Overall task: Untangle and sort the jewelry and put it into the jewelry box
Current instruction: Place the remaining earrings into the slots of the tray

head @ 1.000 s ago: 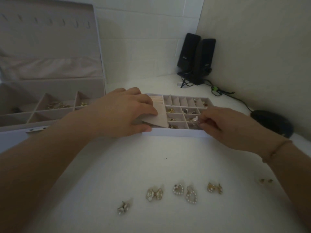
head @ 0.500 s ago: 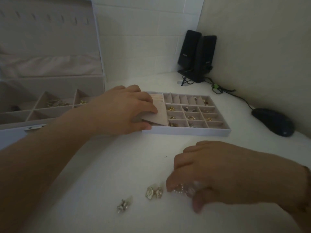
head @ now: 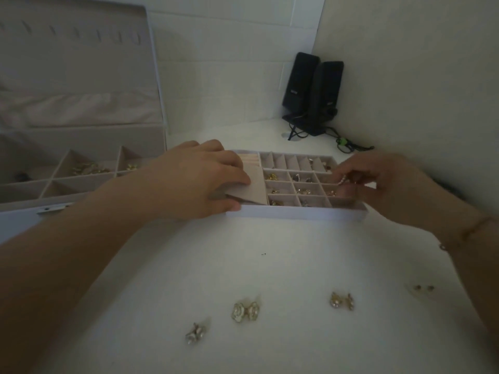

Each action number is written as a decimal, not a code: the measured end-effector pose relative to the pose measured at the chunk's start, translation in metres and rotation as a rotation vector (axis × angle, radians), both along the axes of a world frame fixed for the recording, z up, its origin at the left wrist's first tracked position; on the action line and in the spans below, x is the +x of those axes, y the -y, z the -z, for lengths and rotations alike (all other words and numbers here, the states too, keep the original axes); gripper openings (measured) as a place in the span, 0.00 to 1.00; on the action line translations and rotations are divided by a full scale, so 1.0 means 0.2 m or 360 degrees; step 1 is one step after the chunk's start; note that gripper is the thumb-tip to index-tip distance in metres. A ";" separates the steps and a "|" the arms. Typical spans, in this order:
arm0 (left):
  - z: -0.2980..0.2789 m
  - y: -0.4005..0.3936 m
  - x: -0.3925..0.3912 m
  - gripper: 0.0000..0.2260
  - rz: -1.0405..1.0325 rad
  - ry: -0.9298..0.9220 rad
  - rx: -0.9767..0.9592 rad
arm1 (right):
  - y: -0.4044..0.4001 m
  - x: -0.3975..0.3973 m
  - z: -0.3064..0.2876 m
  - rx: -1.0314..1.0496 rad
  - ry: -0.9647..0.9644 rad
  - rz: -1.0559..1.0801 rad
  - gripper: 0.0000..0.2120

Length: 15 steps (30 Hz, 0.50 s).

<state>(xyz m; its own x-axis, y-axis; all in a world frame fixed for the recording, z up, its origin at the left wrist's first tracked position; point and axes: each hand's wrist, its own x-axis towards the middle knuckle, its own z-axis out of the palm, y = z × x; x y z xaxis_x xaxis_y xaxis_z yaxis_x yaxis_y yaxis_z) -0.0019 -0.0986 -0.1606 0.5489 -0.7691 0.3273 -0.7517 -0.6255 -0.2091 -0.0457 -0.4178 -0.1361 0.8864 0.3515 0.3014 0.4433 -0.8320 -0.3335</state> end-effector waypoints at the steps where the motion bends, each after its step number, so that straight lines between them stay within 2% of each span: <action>1: 0.00 0.00 0.00 0.24 0.0001 0.0000 -0.0002 | 0.02 0.02 0.02 -0.0096 -0.0013 0.0053 0.13; 3: 0.00 0.00 0.00 0.25 0.0000 -0.0011 -0.0006 | 0.04 0.03 0.04 -0.0259 -0.0057 0.0091 0.10; 8: 0.00 0.00 0.00 0.25 0.0001 -0.0037 -0.0016 | 0.06 0.00 0.01 -0.0401 -0.0213 0.0028 0.08; 12: 0.00 0.00 0.00 0.25 0.0010 -0.0025 -0.0027 | 0.05 -0.03 -0.02 -0.0498 -0.0184 -0.0072 0.09; 15: 0.00 0.00 -0.01 0.26 0.0004 -0.0031 -0.0019 | 0.04 -0.07 -0.08 -0.0427 -0.0065 -0.0080 0.09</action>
